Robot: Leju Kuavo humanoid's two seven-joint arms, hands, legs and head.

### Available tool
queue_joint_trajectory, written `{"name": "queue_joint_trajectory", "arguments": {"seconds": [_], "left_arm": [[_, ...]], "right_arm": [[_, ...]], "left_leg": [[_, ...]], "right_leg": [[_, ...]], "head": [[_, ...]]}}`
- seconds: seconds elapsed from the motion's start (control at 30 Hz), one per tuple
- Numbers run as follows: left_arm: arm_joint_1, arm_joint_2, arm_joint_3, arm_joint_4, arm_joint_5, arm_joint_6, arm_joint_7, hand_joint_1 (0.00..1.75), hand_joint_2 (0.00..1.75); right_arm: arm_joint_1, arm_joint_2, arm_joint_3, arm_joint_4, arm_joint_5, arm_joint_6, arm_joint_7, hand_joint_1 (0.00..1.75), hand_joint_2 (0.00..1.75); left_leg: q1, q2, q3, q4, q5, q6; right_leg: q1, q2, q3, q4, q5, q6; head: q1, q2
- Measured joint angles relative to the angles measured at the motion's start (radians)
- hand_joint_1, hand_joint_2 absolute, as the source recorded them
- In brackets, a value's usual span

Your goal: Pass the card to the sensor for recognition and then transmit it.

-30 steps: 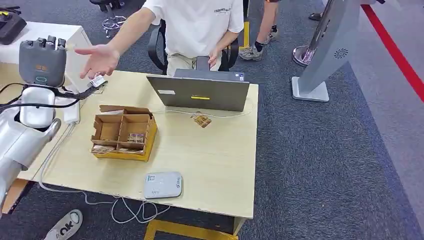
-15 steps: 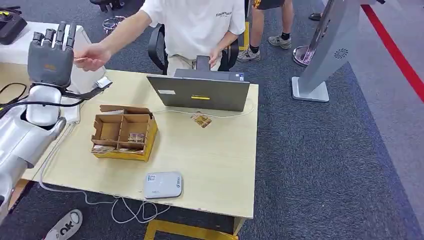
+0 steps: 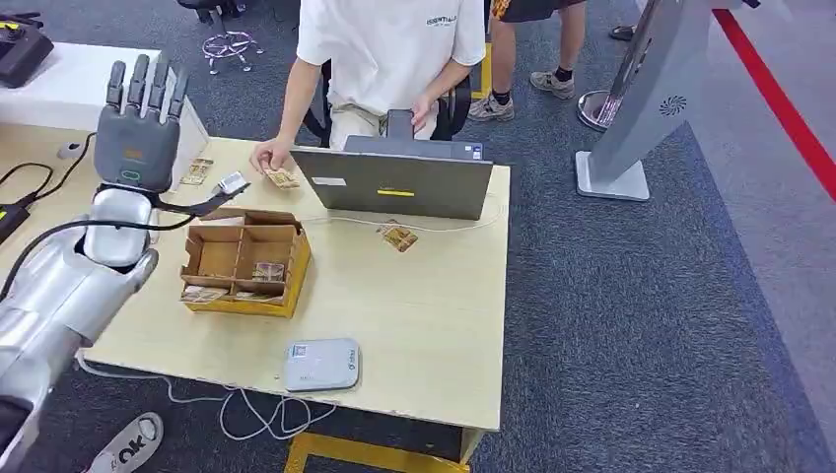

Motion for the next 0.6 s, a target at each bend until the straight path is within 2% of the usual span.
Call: {"name": "queue_joint_trajectory", "arguments": {"seconds": [0.13,0.17,0.23,0.33,0.43,0.6], "left_arm": [[0.153,-0.052,0.031,-0.172,0.000,-0.063,-0.062,0.00,1.75],[0.198,-0.063,0.034,-0.223,0.000,-0.079,-0.066,0.00,1.75],[0.280,-0.077,0.033,-0.320,0.000,-0.107,-0.031,0.00,1.75],[0.411,-0.078,0.032,-0.470,-0.001,-0.156,-0.027,0.00,1.75],[0.534,-0.067,-0.003,-0.607,-0.001,-0.184,0.008,0.00,1.75],[0.677,-0.051,-0.050,-0.749,-0.001,-0.243,0.008,0.00,1.75]], "right_arm": [[-0.001,0.006,-0.019,0.000,-0.026,0.000,0.019,0.00,0.00],[-0.001,0.008,-0.024,0.000,-0.030,0.000,0.021,0.00,0.00],[-0.002,0.011,-0.032,0.000,-0.035,0.000,0.024,0.00,0.00],[-0.001,0.015,-0.051,0.000,-0.056,0.000,0.026,0.00,0.00],[-0.001,0.016,-0.064,0.000,-0.066,0.000,0.032,0.00,0.00],[-0.002,0.021,-0.098,0.000,-0.064,0.000,0.032,0.00,0.00]], "left_leg": [[-0.003,0.000,0.000,0.000,-0.001,0.001],[-0.003,0.000,0.000,0.000,-0.001,0.001],[-0.003,0.002,0.000,0.000,-0.001,0.001],[-0.003,0.003,0.000,0.000,-0.002,0.001],[-0.003,0.002,-0.001,0.000,-0.002,0.000],[-0.002,0.002,-0.001,0.000,-0.002,0.000]], "right_leg": [[-0.002,0.001,0.000,0.000,0.000,0.001],[-0.002,0.001,0.000,0.000,0.000,0.001],[-0.002,0.003,-0.001,0.000,0.000,0.001],[-0.003,0.004,-0.002,-0.001,-0.001,0.001],[-0.003,0.003,-0.003,-0.001,-0.002,0.002],[-0.003,0.001,-0.004,-0.001,-0.003,0.002]], "head": [[0.000,0.000],[-0.002,0.000],[0.002,0.000],[0.000,0.000],[0.001,0.000],[0.000,0.000]]}}
